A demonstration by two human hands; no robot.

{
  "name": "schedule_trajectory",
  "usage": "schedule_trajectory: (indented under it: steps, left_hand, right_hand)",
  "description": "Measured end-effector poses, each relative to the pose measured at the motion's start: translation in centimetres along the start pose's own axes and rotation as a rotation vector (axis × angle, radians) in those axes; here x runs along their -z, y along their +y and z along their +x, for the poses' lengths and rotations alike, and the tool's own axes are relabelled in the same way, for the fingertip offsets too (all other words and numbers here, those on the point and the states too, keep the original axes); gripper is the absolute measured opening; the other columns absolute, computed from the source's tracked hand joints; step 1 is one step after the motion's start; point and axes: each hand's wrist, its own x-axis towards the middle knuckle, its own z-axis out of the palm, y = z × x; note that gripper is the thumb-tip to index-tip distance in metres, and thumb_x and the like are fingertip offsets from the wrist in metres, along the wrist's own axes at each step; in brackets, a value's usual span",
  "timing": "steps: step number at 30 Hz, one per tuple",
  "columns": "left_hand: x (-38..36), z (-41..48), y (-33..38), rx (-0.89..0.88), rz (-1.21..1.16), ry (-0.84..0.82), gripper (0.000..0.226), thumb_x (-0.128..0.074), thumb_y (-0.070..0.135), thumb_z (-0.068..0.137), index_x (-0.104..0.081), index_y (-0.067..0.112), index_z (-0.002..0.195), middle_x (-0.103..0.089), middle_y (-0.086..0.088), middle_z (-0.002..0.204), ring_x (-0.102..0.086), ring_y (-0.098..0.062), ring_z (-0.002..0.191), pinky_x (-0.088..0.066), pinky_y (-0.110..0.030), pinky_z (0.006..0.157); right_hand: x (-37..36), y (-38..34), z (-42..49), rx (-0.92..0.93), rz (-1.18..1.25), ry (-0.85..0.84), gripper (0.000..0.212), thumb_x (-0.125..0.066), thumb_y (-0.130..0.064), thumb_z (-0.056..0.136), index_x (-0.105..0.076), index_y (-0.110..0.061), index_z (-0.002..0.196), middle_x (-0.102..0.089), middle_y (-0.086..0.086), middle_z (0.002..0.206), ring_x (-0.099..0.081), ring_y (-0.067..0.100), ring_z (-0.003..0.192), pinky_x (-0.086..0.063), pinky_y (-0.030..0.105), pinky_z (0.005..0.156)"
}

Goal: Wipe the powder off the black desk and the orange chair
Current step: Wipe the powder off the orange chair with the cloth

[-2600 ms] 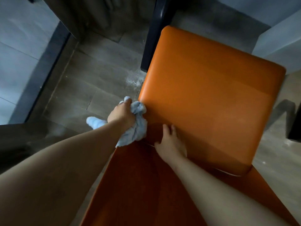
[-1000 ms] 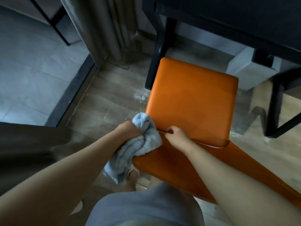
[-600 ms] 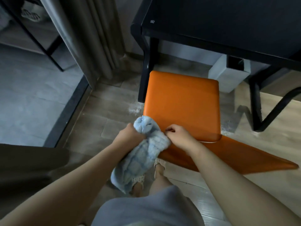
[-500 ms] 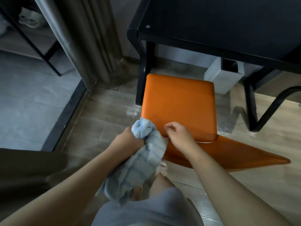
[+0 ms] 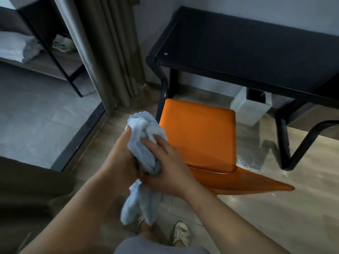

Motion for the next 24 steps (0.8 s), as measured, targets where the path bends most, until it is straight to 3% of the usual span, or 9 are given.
schedule_trajectory:
  steps: [4, 6, 8, 10, 14, 16, 19, 22, 24]
  left_hand:
    - [-1.3, 0.0, -1.6, -0.05, 0.46, 0.256, 0.044, -0.035, 0.058, 0.092, -0.062, 0.025, 0.102, -0.064, -0.004, 0.1, -0.058, -0.024, 0.1, -0.047, -0.041, 0.082]
    - [-2.1, 0.3, -2.7, -0.151, 0.851, 0.394, 0.045, -0.033, 0.055, 0.095, -0.058, 0.027, 0.12, -0.06, -0.009, 0.122, -0.054, -0.028, 0.113, -0.04, -0.045, 0.1]
    - [-2.3, 0.8, -4.0, -0.286, 1.324, 0.423, 0.043, -0.029, 0.052, 0.095, -0.046, 0.036, 0.131, -0.048, 0.001, 0.138, -0.042, -0.029, 0.126, -0.029, -0.043, 0.106]
    - [-2.4, 1.1, -5.1, -0.427, 1.491, 0.416, 0.044, -0.031, 0.05, 0.095, -0.04, 0.037, 0.135, -0.042, 0.004, 0.14, -0.033, -0.027, 0.131, -0.024, -0.042, 0.105]
    - [-3.3, 2.4, -7.4, -0.608, 1.422, 0.304, 0.041, -0.041, 0.037, 0.095, -0.046, 0.025, 0.134, -0.039, -0.001, 0.144, -0.037, -0.025, 0.13, -0.031, -0.038, 0.102]
    - [-3.9, 3.0, -8.3, -0.566, 1.41, 0.188, 0.032, -0.04, 0.03, 0.097, -0.054, 0.021, 0.124, -0.055, -0.002, 0.13, -0.052, -0.024, 0.117, -0.042, -0.034, 0.09]
    - [-4.7, 3.6, -9.3, -0.443, 1.392, 0.064, 0.03, -0.039, 0.024, 0.097, -0.054, 0.024, 0.123, -0.065, -0.001, 0.109, -0.061, -0.021, 0.097, -0.047, -0.03, 0.078]
    - [-5.1, 4.1, -9.3, -0.395, 1.173, 0.091, 0.032, -0.038, 0.018, 0.096, -0.051, 0.026, 0.123, -0.065, -0.001, 0.103, -0.062, -0.016, 0.085, -0.049, -0.03, 0.071]
    - [-5.2, 4.2, -9.1, -0.395, 1.017, 0.151, 0.028, -0.038, 0.016, 0.097, -0.051, 0.024, 0.12, -0.065, -0.001, 0.093, -0.063, -0.02, 0.081, -0.051, -0.037, 0.072]
  right_hand:
    - [-2.1, 1.8, -2.4, -0.18, -0.358, -0.019, 0.076, -0.068, -0.046, 0.072, -0.036, -0.028, 0.138, -0.037, 0.001, 0.146, -0.044, 0.028, 0.121, -0.034, 0.042, 0.092]
    - [-2.6, 1.9, -2.9, -0.204, -0.525, 0.088, 0.067, -0.075, -0.042, 0.063, -0.056, -0.02, 0.123, -0.061, 0.002, 0.118, -0.059, 0.026, 0.102, -0.04, 0.039, 0.08]
    - [-1.6, 2.4, -3.1, -0.185, -0.642, 0.143, 0.054, -0.074, -0.04, 0.063, -0.062, -0.022, 0.112, -0.066, -0.001, 0.105, -0.061, 0.025, 0.094, -0.037, 0.037, 0.075]
    - [0.0, 3.5, -4.0, -0.221, -0.594, 0.091, 0.047, -0.063, -0.042, 0.073, -0.056, -0.029, 0.117, -0.061, -0.005, 0.115, -0.053, 0.025, 0.104, -0.027, 0.038, 0.08]
    - [4.0, 6.3, -8.8, -0.429, -0.633, 0.065, 0.043, -0.054, -0.048, 0.074, -0.056, -0.033, 0.114, -0.06, -0.011, 0.115, -0.045, 0.02, 0.112, -0.02, 0.039, 0.092]
    - [7.2, 7.8, -11.2, -0.596, -0.701, 0.07, 0.038, -0.052, -0.042, 0.077, -0.056, -0.031, 0.114, -0.058, -0.009, 0.12, -0.039, 0.019, 0.119, -0.019, 0.042, 0.1]
    - [11.0, 9.1, -12.1, -0.76, -0.776, 0.035, 0.069, -0.058, -0.043, 0.072, -0.039, -0.025, 0.135, -0.028, 0.001, 0.147, -0.015, 0.023, 0.137, -0.01, 0.054, 0.109]
    - [8.4, 7.4, -9.7, -0.538, -0.581, -0.114, 0.105, -0.062, -0.058, 0.068, -0.009, -0.015, 0.148, 0.01, 0.002, 0.157, 0.009, 0.028, 0.144, -0.004, 0.06, 0.109]
    - [5.0, 6.1, -8.8, -0.353, -0.597, -0.217, 0.096, -0.062, -0.065, 0.069, -0.021, -0.022, 0.145, -0.004, 0.002, 0.158, -0.003, 0.028, 0.144, -0.011, 0.06, 0.104]
